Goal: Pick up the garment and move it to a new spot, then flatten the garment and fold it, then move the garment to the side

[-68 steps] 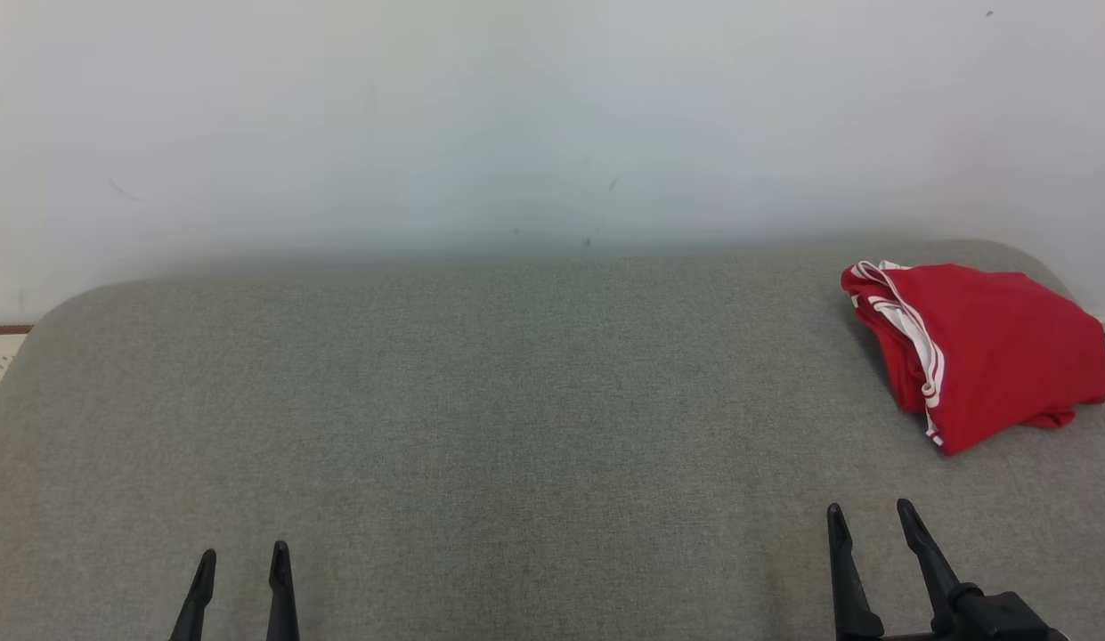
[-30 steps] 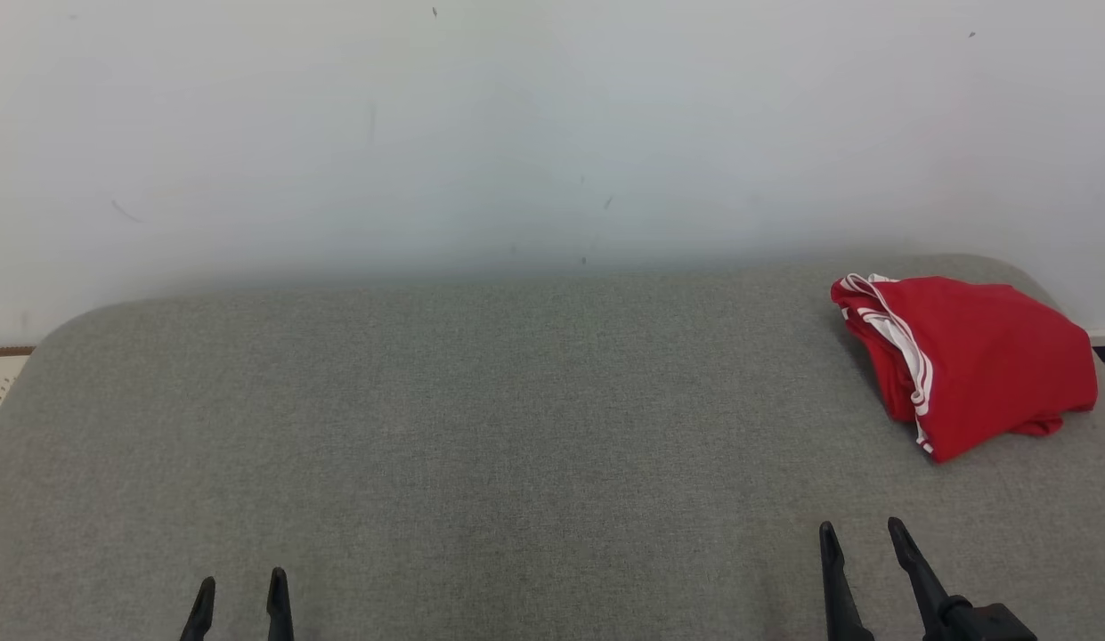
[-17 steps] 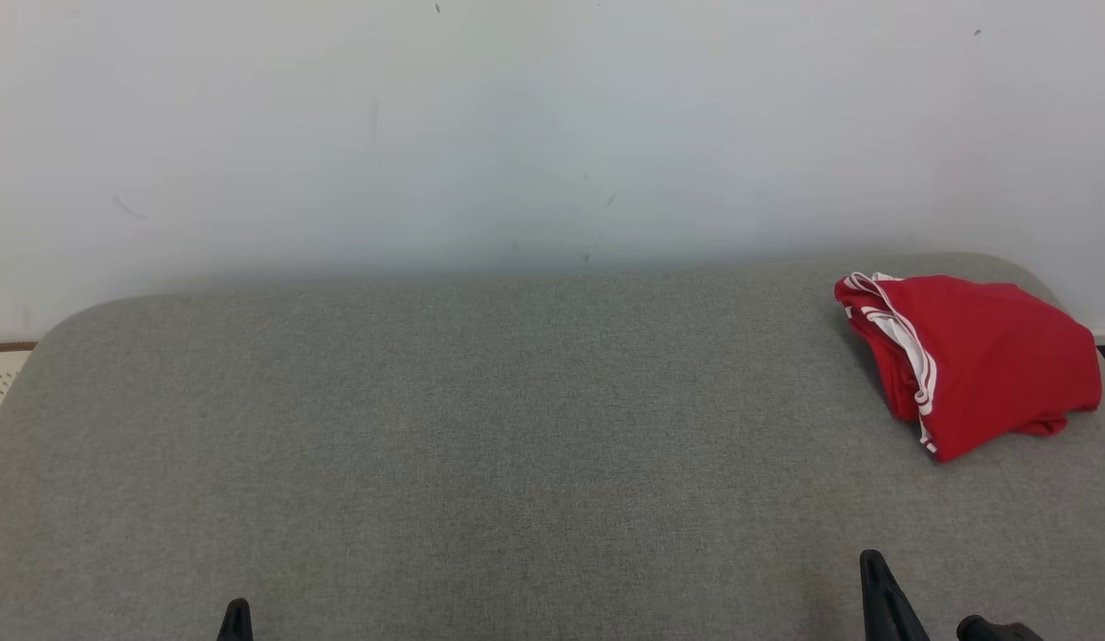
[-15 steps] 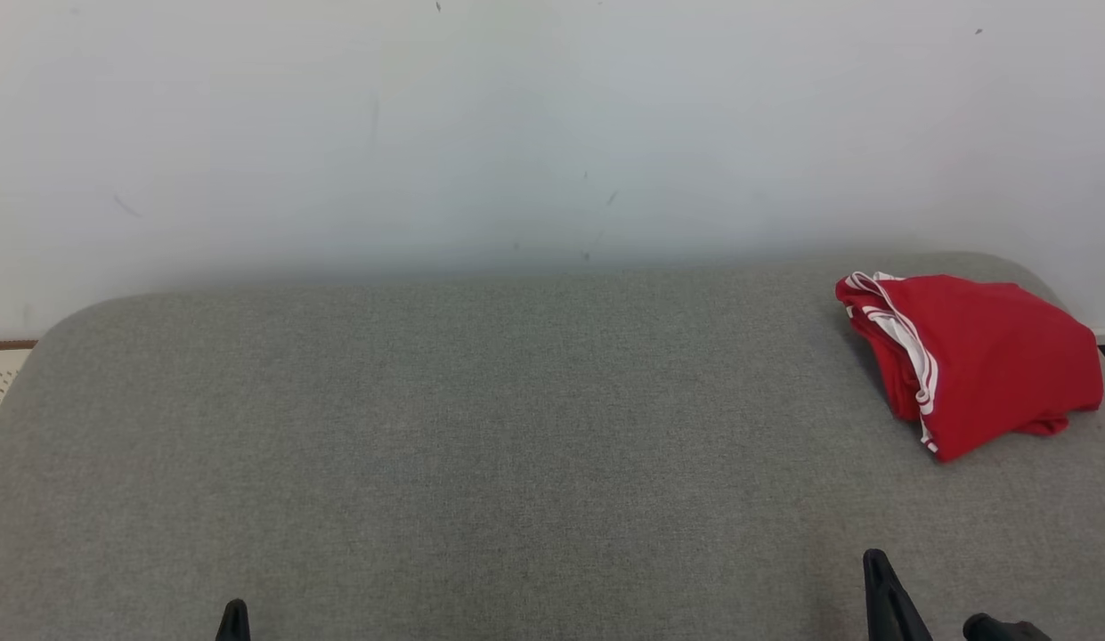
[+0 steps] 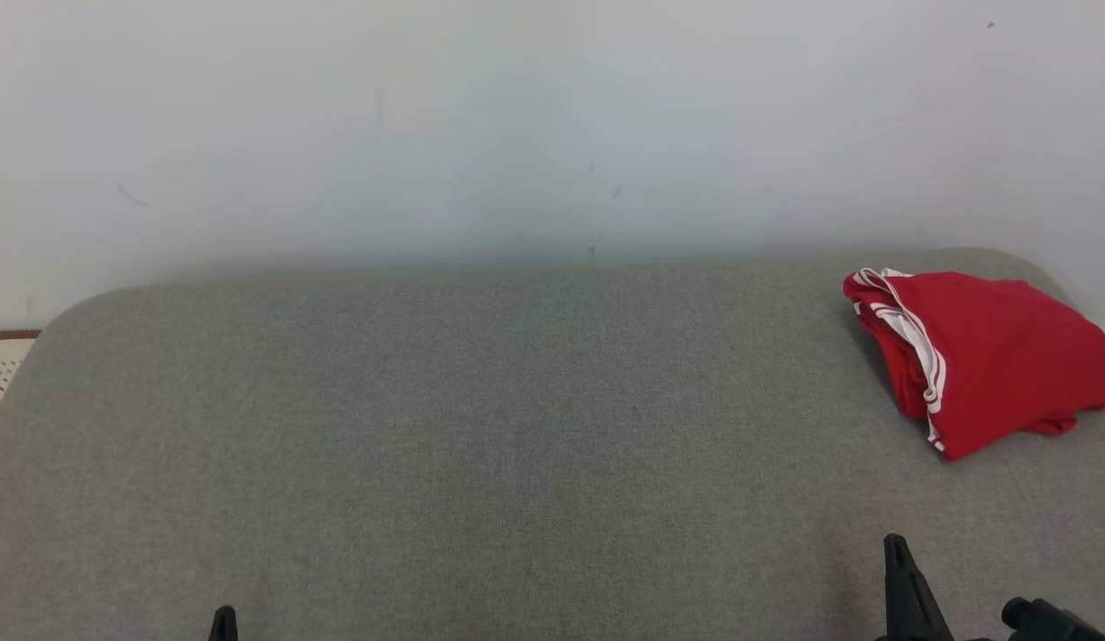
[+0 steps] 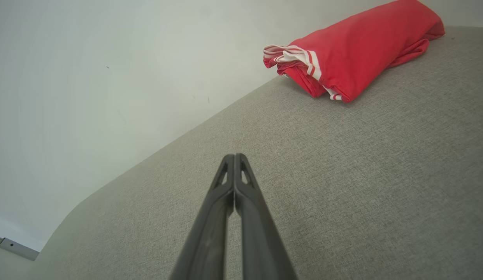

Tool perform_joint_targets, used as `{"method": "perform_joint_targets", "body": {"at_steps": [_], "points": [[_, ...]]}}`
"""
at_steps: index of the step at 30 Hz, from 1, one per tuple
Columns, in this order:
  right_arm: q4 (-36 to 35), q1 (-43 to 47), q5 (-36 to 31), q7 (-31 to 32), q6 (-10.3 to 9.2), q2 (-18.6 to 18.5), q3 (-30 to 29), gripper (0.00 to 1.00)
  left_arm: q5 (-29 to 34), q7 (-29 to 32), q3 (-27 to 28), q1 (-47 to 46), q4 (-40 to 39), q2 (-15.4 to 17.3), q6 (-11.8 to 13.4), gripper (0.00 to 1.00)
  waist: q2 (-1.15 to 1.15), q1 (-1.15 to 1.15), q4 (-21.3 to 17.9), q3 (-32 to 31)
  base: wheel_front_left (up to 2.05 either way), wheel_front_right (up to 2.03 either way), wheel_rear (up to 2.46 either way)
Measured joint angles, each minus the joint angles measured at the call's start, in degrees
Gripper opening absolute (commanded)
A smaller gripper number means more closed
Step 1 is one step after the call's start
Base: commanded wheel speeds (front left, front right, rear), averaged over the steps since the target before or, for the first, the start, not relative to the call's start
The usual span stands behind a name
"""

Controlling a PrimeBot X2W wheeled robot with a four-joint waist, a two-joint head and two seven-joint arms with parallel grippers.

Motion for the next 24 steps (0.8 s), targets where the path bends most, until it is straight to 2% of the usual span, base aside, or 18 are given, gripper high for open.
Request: {"method": "perform_joint_targets", "body": {"at_steps": [24], "points": [[1.8, -3.2, 19.9, 4.7, -0.01, -0.2, -2.4, 0.00, -18.4, 4.3, 1.5, -1.3, 0.9, 0.0, -2.2, 0.00, 0.00, 0.00, 0.7, 1.0, 0.00, 0.00, 0.00]]}}
